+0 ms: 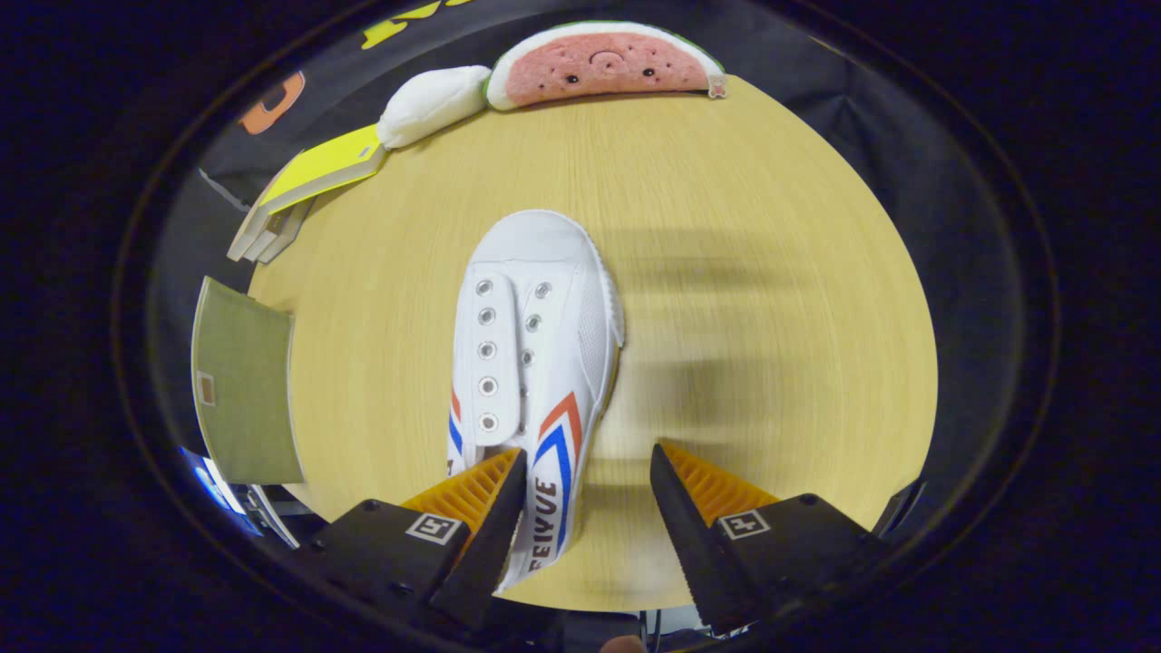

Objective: Open the storage box then place both shoes into the box .Put the left shoe in first, then the right shoe, with the right side of both shoes facing outward in a uniform manner.

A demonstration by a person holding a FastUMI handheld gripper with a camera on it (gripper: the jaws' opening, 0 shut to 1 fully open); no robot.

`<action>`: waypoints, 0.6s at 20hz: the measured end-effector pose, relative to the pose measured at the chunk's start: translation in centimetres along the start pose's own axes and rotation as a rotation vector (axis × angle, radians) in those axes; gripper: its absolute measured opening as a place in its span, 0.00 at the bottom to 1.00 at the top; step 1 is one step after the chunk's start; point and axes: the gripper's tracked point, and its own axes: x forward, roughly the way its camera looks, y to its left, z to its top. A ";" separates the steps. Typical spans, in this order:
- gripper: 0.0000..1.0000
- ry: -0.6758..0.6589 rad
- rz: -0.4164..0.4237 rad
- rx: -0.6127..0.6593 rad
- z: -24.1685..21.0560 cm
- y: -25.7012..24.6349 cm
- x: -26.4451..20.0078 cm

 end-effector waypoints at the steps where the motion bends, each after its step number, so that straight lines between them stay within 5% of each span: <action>1: 0.81 0.008 0.042 0.006 0.1 0.8 -0.1; 7: 0.18 0.008 0.098 0.111 0.0 0.4 -0.3; 9: 0.07 0.018 0.121 0.125 -0.2 0.7 -0.3; 12: 0.06 0.022 0.190 0.159 0.1 1.0 -0.3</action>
